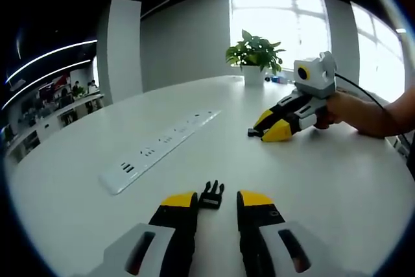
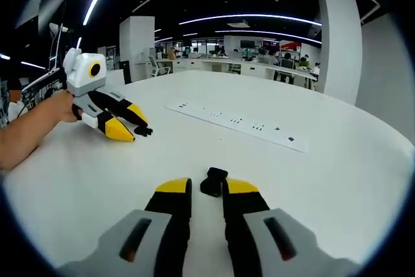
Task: Snap the two parts of the plastic buckle together until the buckle closes and remains connected.
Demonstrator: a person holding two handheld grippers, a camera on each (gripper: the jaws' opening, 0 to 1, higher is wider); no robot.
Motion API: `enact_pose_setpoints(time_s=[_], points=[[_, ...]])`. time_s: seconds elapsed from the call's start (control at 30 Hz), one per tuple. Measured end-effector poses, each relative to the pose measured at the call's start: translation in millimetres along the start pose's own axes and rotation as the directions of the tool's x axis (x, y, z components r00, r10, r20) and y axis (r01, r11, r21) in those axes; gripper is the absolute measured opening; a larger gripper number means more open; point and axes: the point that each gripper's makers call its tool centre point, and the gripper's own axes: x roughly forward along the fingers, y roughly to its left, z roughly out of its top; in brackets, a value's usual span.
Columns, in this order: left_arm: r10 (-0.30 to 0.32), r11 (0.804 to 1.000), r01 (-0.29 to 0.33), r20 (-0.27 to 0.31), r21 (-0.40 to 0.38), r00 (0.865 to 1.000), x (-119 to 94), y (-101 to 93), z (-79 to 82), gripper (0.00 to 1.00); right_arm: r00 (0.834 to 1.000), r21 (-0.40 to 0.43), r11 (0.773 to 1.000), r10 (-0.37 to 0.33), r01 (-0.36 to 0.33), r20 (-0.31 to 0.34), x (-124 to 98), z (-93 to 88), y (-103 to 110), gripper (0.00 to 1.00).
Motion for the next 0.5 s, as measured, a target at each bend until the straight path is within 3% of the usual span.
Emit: enact_pose_setpoints(time_s=[0.5], points=[[0.019, 1.000, -0.019, 0.012, 0.022, 1.000, 4.1, 1.4, 0.0, 0.15, 1.000, 0.001, 1.000, -0.009, 0.009, 0.000, 0.7, 0.0, 4.1, 0.23]])
